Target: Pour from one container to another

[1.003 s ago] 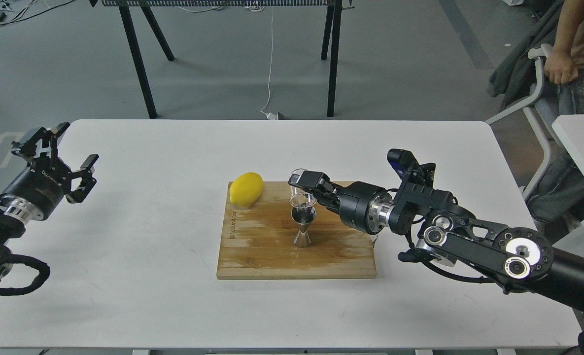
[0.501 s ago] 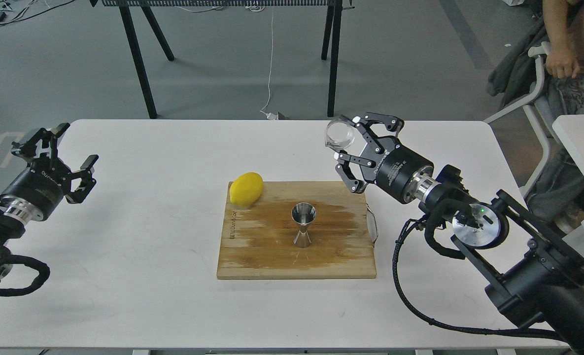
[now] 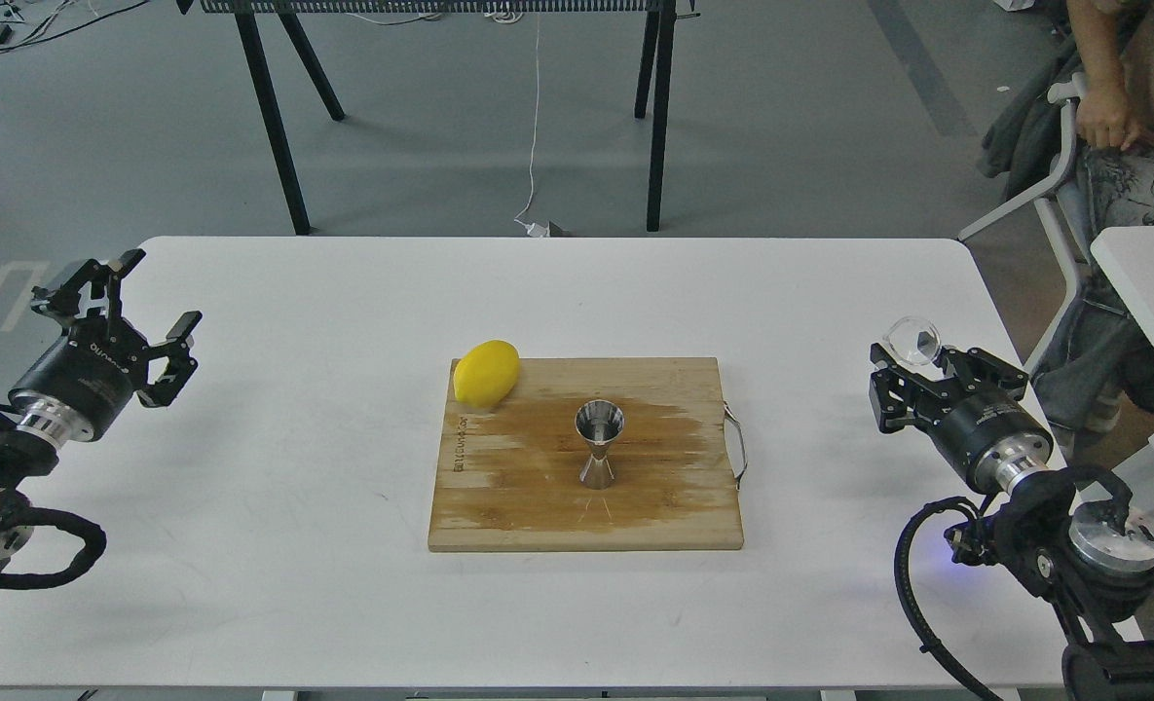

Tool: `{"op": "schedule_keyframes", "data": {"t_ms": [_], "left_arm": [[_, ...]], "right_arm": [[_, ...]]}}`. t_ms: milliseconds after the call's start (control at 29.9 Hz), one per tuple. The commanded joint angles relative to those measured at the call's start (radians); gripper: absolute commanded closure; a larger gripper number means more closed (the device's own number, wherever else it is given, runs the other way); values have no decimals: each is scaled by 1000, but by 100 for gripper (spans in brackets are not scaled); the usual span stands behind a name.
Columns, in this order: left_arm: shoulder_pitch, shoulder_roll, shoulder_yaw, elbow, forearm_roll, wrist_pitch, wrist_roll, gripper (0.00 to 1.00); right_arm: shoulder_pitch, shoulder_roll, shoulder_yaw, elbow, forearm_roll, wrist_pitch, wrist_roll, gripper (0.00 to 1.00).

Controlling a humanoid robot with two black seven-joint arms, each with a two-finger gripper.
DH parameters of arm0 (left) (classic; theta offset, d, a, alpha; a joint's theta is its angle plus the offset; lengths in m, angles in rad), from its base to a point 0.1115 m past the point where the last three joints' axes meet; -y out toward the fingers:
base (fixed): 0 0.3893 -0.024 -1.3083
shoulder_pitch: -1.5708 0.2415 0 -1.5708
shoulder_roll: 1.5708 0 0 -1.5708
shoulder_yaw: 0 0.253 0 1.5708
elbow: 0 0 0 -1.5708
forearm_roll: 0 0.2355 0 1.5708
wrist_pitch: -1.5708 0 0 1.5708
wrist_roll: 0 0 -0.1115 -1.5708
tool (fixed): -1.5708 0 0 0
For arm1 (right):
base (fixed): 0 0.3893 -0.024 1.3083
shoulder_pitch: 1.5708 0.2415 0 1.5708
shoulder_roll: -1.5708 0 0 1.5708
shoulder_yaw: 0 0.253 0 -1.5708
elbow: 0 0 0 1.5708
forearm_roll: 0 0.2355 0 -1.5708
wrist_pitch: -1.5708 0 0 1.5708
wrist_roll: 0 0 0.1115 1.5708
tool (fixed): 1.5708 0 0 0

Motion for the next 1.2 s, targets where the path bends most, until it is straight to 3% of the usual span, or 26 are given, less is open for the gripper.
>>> {"op": "schedule_keyframes", "data": {"t_ms": [0, 769, 1003, 1170], "left_arm": [[3, 1, 0, 0, -1, 0, 0, 14], [12, 3, 0, 0, -1, 0, 0, 14], [18, 2, 0, 0, -1, 0, 0, 14], [20, 3, 0, 0, -1, 0, 0, 14]], "right_arm": [[-1, 2, -1, -56, 4, -3, 0, 65], [-29, 7, -51, -93, 27, -39, 0, 60], [-32, 7, -52, -93, 27, -43, 0, 51], [-33, 5, -75, -88, 27, -43, 0, 36]]}}
